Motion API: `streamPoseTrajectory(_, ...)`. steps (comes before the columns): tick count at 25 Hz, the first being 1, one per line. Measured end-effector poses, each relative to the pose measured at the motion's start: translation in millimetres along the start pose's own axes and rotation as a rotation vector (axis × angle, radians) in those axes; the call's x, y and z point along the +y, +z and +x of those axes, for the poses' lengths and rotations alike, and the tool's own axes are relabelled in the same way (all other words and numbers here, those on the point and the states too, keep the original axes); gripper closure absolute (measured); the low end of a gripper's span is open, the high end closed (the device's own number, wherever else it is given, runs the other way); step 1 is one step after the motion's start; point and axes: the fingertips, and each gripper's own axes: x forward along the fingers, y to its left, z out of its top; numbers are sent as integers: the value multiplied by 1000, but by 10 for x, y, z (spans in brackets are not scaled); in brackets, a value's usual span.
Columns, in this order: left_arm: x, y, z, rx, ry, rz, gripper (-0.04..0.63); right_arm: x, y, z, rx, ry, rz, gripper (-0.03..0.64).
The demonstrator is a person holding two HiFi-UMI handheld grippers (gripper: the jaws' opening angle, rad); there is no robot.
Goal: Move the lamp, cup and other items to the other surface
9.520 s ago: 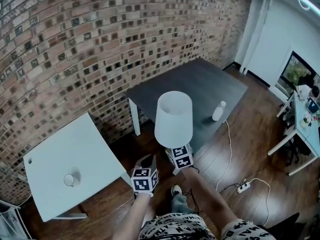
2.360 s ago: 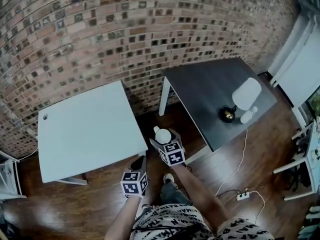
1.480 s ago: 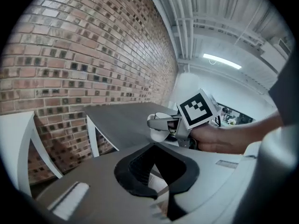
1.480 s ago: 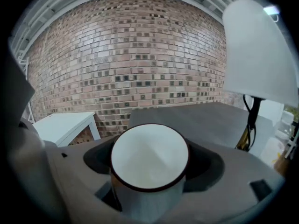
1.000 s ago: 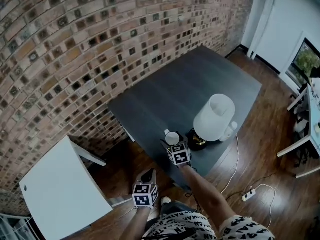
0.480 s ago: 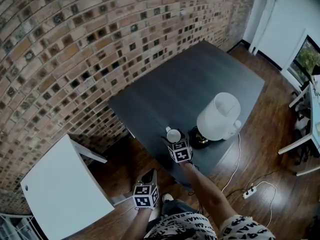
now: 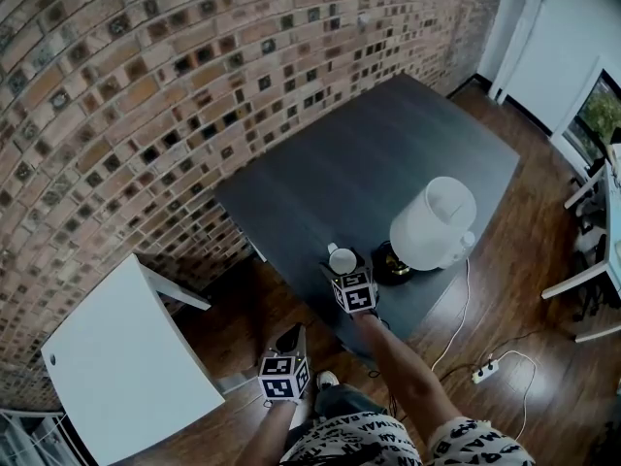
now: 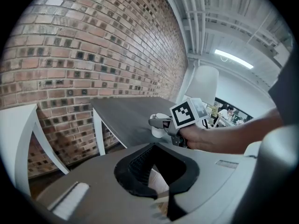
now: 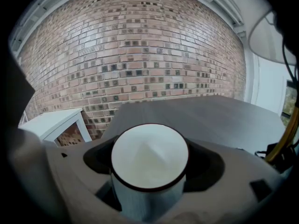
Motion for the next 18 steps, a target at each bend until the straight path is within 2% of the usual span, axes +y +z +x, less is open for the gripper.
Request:
streamPoseTrajectory(10, -29, 4, 32, 8, -10, -6, 592, 6, 4, 24, -40, 8, 14, 188)
streamPoseTrajectory(12, -22, -6, 10, 13, -11, -5, 592, -9, 15, 4, -42, 2, 18, 156)
streamPoseTrajectory(18, -42, -25, -122, 9, -28, -1, 592, 23, 54, -513, -108, -26, 30, 150)
